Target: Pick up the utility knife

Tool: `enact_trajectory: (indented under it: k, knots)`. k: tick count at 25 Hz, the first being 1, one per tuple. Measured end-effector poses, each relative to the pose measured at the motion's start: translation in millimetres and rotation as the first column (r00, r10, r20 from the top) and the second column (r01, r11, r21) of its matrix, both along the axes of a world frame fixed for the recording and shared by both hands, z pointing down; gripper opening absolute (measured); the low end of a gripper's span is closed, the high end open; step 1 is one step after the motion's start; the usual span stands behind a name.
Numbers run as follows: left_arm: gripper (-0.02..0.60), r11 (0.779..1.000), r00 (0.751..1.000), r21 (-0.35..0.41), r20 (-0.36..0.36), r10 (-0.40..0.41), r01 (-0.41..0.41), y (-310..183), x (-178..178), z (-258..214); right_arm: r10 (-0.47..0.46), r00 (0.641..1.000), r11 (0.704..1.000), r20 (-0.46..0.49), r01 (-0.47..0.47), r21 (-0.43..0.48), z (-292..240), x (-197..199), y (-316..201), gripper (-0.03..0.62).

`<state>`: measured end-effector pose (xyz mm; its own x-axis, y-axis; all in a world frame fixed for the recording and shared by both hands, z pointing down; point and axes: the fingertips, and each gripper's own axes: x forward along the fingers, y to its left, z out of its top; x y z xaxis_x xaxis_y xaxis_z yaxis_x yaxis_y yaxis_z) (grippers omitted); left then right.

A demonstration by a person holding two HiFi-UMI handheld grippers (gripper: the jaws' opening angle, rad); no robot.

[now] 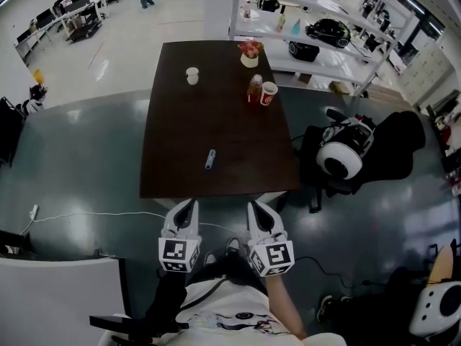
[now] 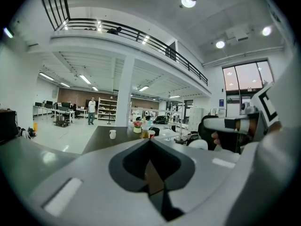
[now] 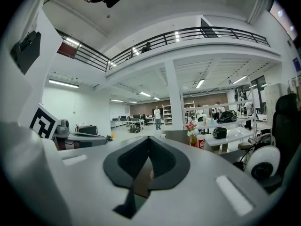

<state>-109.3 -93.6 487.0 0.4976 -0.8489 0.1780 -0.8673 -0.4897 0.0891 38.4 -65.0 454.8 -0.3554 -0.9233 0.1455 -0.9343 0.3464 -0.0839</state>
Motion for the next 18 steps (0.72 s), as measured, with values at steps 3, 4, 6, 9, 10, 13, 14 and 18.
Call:
enact_trajectory:
  k: [3, 4, 6, 9, 10, 13, 14, 18]
  knots:
    - [-0.002, 1.000, 1.000, 0.002, 0.005, -0.005, 0.005, -16.1, 5.4, 0.2, -0.014, 1.000, 1.000, 0.000, 0.014, 0.002, 1.0, 3.0, -16.6, 0.002]
    - [-0.002, 1.000, 1.000, 0.005, 0.007, -0.009, 0.009, -22.2, 7.3, 0.1, -0.021, 1.000, 1.000, 0.000, 0.021, 0.005, 1.5, 4.3, -23.4, 0.002]
    - [-0.002, 1.000, 1.000, 0.010, 0.014, -0.019, 0.018, -35.4, 9.6, -1.1, -0.038, 0.999, 0.999, 0.002, 0.038, 0.011, 1.1, 6.3, -38.4, 0.002]
    - [-0.002, 0.999, 0.999, 0.016, 0.026, -0.040, 0.039, -55.0, 11.2, -5.9, -0.064, 0.998, 0.998, 0.015, 0.063, 0.025, -6.0, 9.7, -60.6, 0.002]
    - [-0.002, 0.999, 0.998, 0.019, 0.028, -0.049, 0.049, -62.2, 12.2, -8.4, -0.073, 0.997, 0.997, 0.018, 0.073, 0.034, -9.6, 11.1, -67.9, 0.002]
    - [-0.001, 0.998, 0.997, 0.020, 0.041, -0.066, 0.066, -79.3, 19.1, -12.0, -0.101, 0.995, 0.994, 0.023, 0.100, 0.050, -15.0, 16.3, -84.7, 0.002]
    - [0.000, 0.997, 0.997, 0.019, 0.044, -0.069, 0.068, -84.0, 22.1, -11.2, -0.108, 0.994, 0.993, 0.024, 0.106, 0.054, -14.7, 18.7, -89.6, 0.002]
    - [0.000, 0.997, 0.996, 0.006, 0.048, -0.080, 0.080, -97.8, 32.1, -6.5, -0.124, 0.992, 0.992, 0.035, 0.122, 0.045, -9.8, 29.5, -104.1, 0.002]
